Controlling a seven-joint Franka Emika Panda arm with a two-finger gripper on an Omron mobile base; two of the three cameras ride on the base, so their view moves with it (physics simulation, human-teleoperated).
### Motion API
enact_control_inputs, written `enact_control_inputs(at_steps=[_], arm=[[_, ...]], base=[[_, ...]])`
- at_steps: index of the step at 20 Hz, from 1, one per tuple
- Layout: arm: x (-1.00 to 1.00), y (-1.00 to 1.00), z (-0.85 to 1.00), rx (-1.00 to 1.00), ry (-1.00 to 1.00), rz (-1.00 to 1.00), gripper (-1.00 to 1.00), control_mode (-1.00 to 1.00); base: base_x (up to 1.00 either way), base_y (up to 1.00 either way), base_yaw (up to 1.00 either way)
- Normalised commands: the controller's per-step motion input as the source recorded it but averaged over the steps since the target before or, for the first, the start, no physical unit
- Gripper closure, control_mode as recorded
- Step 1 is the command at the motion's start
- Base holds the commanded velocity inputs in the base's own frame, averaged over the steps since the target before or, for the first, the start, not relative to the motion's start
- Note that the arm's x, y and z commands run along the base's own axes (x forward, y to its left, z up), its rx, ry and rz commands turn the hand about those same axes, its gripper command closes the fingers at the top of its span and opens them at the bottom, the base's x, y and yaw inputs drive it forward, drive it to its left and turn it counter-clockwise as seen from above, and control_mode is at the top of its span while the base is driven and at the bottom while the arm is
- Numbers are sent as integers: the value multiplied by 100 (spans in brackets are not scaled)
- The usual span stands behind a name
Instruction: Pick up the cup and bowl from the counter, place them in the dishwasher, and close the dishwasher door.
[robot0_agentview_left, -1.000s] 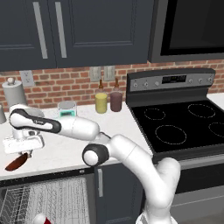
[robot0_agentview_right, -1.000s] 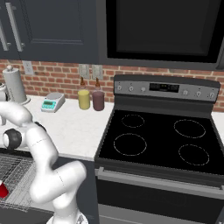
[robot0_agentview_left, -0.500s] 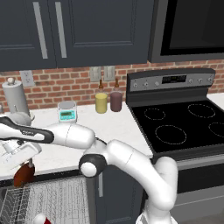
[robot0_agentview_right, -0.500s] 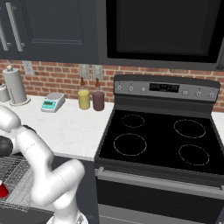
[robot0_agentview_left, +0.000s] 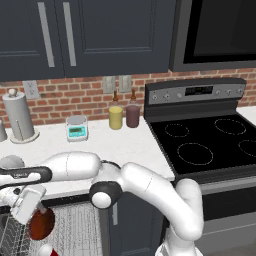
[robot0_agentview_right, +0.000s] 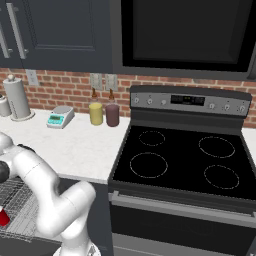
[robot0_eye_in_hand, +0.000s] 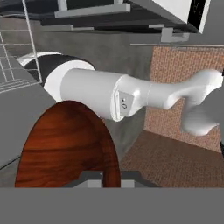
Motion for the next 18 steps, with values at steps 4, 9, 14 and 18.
enact_control_inputs(at_steps=[4,9,14,18], arm=[[-100,-75,-21,-66,-2,-8,100,-100],[-76,-62,-1,-53,-5,-7,100,-100],[-11,-3,0,2,-48,0,100,-100],[0,0,-10,3,-53,2,100,-100]], base=[[0,0,0],[0,0,0],[0,0,0],[0,0,0]])
